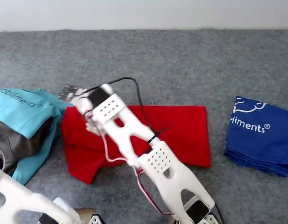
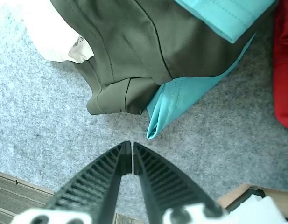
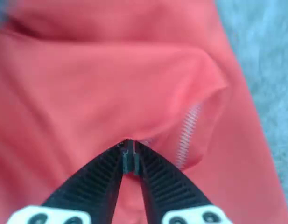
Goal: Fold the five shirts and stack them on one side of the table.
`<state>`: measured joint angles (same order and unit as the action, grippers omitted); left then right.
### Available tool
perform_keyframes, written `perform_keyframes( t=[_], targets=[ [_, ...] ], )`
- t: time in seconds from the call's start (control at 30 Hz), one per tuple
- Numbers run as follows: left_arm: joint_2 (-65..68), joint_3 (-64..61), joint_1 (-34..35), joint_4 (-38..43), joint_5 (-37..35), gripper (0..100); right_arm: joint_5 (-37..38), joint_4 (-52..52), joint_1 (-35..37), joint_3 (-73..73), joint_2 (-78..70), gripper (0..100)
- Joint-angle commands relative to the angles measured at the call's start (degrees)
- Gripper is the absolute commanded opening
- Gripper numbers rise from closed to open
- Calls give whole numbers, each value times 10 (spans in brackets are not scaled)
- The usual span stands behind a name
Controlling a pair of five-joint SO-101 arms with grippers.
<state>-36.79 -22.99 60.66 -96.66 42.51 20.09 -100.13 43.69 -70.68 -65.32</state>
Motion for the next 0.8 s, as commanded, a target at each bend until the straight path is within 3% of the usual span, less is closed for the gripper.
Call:
perform_keyframes(
  t=[0.0,0.17,0.53,0.77],
  targets=[
    [-12,3,0,8,4,18,18,10,-66,-18,5,9],
    [-11,3,0,8,4,18,18,-14,-87,-75,27,9],
    [-12,4,0,8,4,18,-5,-28,12,-99,61,9],
    [-12,6,0,8,4,18,-1,-26,-52,6,60,9]
  ],
)
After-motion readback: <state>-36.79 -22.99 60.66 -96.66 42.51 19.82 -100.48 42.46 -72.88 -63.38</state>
